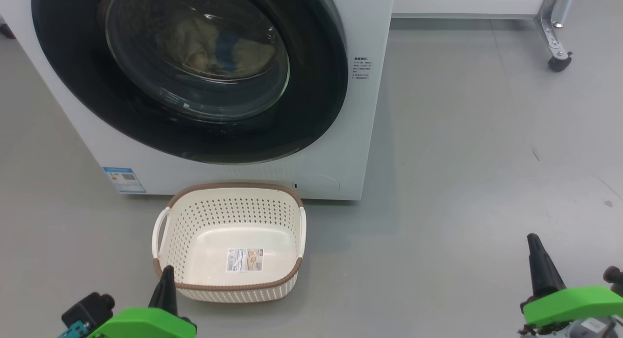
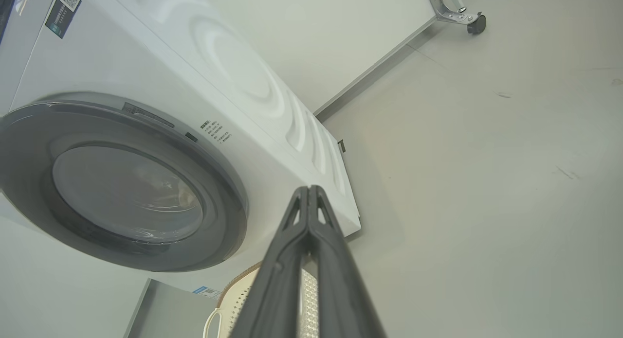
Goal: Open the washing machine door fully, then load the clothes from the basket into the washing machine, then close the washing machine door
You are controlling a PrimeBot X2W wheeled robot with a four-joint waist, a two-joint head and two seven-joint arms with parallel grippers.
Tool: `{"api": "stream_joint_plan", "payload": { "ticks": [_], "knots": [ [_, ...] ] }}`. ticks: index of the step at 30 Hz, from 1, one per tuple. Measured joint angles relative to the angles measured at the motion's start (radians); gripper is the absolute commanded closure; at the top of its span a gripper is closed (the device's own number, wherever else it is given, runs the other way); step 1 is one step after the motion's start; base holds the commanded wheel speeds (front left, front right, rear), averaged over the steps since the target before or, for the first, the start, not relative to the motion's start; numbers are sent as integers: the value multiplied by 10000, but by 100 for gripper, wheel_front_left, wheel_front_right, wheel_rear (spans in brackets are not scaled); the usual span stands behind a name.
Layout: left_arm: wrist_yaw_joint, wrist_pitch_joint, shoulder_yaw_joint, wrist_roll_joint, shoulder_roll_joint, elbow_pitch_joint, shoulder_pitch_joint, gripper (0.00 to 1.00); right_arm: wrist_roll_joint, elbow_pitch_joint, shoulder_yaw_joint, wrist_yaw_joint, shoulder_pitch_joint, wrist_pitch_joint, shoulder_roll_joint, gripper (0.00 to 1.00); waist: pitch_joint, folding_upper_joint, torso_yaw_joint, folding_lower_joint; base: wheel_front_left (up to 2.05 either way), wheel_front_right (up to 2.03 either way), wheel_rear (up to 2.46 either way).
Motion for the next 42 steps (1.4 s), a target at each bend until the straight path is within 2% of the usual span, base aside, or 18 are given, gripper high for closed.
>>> {"api": "stream_joint_plan", "payload": {
  "ticks": [42],
  "knots": [
    [-178,1179,1279,-4612,-146,-153,-113,100,5028,815,-10,-6,-858,865,-69,100,-21,0,-112,0,0,0,0]
  ]
}}
